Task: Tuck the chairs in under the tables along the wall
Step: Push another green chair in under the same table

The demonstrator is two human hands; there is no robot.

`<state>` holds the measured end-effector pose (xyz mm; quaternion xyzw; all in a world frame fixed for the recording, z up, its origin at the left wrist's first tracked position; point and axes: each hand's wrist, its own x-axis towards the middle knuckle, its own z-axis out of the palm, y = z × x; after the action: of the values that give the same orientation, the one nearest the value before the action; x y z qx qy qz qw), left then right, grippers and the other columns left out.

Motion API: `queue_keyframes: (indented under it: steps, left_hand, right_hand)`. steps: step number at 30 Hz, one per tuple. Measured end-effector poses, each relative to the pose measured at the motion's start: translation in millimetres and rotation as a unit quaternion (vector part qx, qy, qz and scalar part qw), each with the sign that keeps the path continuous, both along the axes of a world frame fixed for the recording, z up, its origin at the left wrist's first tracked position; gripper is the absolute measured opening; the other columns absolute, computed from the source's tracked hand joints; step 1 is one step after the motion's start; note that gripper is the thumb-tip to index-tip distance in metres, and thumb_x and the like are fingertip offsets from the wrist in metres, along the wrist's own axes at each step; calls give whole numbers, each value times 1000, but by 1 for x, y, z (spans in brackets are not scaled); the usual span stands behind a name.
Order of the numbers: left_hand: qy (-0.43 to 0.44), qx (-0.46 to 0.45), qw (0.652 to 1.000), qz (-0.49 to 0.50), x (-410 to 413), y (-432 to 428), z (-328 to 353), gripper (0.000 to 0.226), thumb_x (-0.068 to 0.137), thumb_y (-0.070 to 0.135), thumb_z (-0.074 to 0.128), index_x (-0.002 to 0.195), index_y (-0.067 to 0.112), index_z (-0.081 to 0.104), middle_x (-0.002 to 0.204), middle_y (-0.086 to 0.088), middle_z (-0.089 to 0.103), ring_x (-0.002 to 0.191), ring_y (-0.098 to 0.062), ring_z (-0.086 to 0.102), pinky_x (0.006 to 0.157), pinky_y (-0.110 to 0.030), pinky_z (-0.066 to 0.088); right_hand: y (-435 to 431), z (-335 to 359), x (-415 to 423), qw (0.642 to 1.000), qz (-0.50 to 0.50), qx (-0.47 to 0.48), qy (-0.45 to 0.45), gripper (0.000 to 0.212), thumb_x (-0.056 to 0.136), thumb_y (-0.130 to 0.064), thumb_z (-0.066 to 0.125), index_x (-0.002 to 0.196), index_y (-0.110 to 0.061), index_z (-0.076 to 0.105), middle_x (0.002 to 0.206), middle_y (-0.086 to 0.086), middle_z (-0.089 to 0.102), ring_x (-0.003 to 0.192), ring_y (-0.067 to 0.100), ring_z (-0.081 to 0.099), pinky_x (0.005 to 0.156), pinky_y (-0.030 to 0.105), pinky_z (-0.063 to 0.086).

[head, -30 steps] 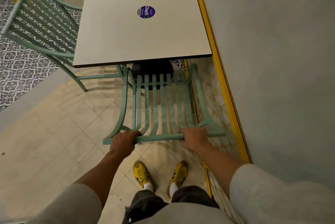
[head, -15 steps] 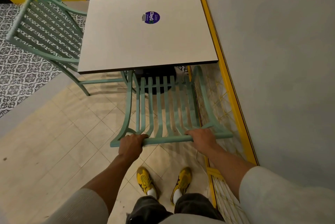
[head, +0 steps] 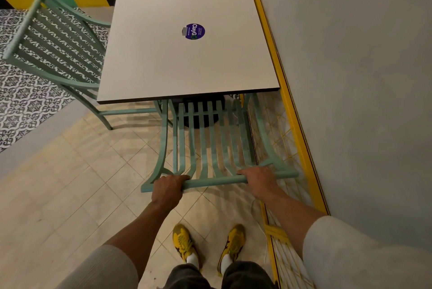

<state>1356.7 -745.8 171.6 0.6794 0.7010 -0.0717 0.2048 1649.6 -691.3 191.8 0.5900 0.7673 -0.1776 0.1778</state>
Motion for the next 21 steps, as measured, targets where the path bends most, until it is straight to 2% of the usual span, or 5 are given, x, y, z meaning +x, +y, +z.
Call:
queue_keyframes:
  steps: [9, 14, 17, 19, 21]
  left_hand:
    - [-10, -16, 1000, 2, -3, 3, 2, 39, 104, 27, 67, 143, 34, 65, 119, 2, 76, 107, -16, 72, 96, -33, 60]
    - [-3, -28, 1000, -4, -1, 4, -3, 53, 101, 36, 71, 151, 31, 57, 128, 0, 73, 113, -17, 71, 99, -34, 59]
    - [3, -49, 999, -8, -3, 8, 1, 97, 85, 60, 82, 164, 25, 37, 151, -4, 61, 138, -26, 56, 119, -44, 45]
    - [20, -62, 998, -23, -4, 8, 7, 124, 75, 74, 81, 170, 22, 18, 170, -6, 36, 158, -33, 29, 130, -52, 22]
    - [20, -71, 997, -27, -5, 7, 14, 138, 70, 83, 77, 171, 22, 5, 177, -6, 18, 164, -33, 10, 133, -55, 9]
  right_hand:
    - [1, 2, -1, 1000, 13, -5, -9, 50, 107, -16, 57, 149, -44, 58, 131, 0, 72, 119, 26, 67, 105, 40, 51]
    - [3, 2, 1, 1000, 23, -5, -17, 38, 104, -39, 65, 141, -33, 65, 128, 0, 72, 118, 25, 67, 101, 40, 52]
    - [7, 7, 4, 999, 32, -38, -12, 72, 90, -68, 71, 148, -28, 55, 137, 2, 66, 127, 28, 61, 107, 45, 47]
    - [8, 13, 4, 996, 58, -63, -8, 100, 80, -87, 65, 156, -25, 45, 150, 5, 56, 138, 30, 53, 115, 51, 41]
    - [9, 20, 2, 994, 69, -87, 3, 116, 76, -98, 53, 162, -22, 36, 163, 9, 44, 148, 31, 43, 122, 54, 34]
